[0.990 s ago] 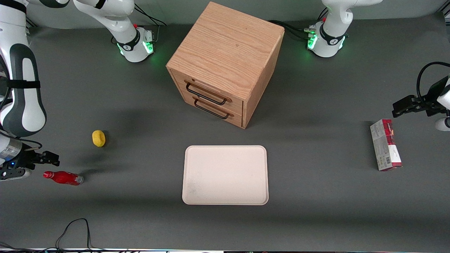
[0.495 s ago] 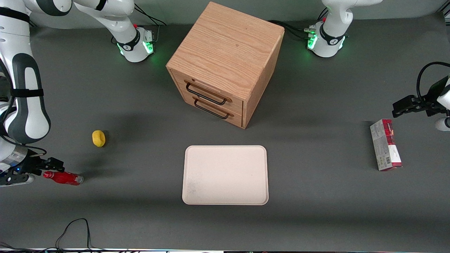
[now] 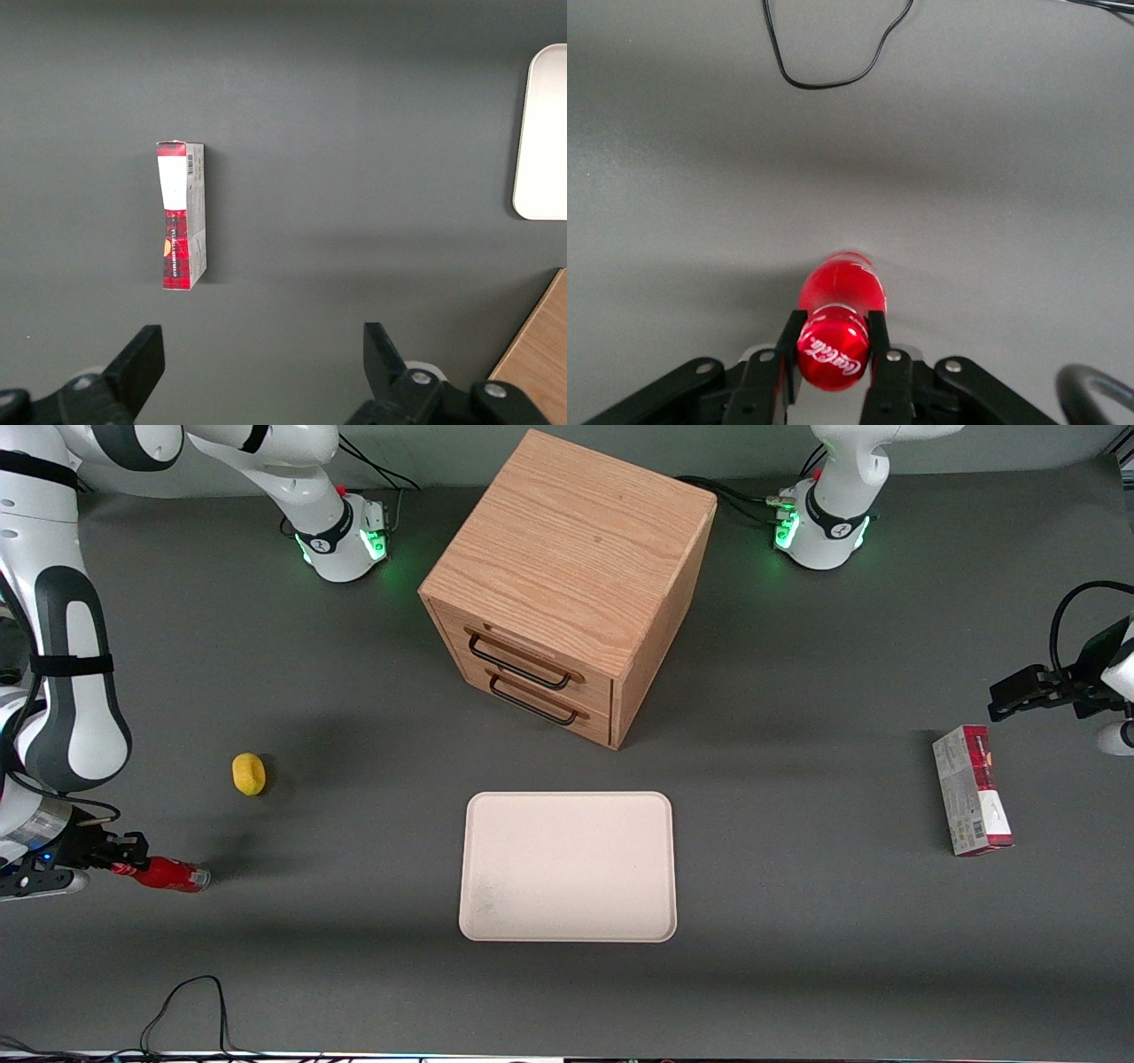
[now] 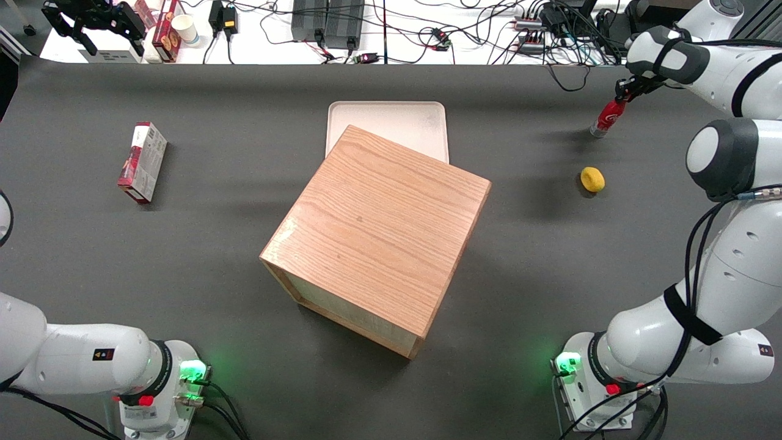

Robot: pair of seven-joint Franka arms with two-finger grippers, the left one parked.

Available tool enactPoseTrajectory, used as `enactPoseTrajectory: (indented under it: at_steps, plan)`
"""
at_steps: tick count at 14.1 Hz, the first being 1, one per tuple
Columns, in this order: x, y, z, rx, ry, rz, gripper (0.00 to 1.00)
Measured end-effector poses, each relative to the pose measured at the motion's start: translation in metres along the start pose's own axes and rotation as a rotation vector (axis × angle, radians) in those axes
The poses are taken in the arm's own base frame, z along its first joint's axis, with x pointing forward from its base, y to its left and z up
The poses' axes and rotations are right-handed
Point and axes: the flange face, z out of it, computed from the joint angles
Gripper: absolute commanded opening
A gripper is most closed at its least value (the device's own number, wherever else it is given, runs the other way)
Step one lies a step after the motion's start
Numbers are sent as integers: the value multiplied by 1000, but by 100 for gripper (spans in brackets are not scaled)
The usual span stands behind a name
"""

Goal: Place coke bottle on tray
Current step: 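Close the right gripper on the bottle's cap end and lift it, then carry the held bottle over to the cream tray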

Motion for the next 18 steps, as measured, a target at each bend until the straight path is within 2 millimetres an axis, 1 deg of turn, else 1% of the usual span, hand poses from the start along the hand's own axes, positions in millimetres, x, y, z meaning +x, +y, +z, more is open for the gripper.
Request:
enactPoseTrajectory:
  at_steps: [4, 5, 6, 7, 8, 10, 11, 12, 13, 14, 16, 18]
  plan:
    - [3, -2, -2, 2, 6, 4, 0]
    - [6, -4, -6, 7, 8, 15, 0]
    - [12, -8, -15, 18, -1, 33, 0]
    - [18, -12, -32, 39, -29, 56, 0]
    - [25, -18, -57, 60, -59, 80, 0]
    - [37, -36, -119, 95, -106, 132, 0]
    - [42, -49, -152, 104, -121, 155, 0]
    - [45, -67, -181, 95, -138, 173, 0]
    - [49, -90, -206, 79, -153, 192, 0]
    - [53, -118, -226, 64, -163, 219, 0]
    - [61, -179, -253, 53, -164, 287, 0]
    - [67, -247, -269, 75, -151, 354, 0]
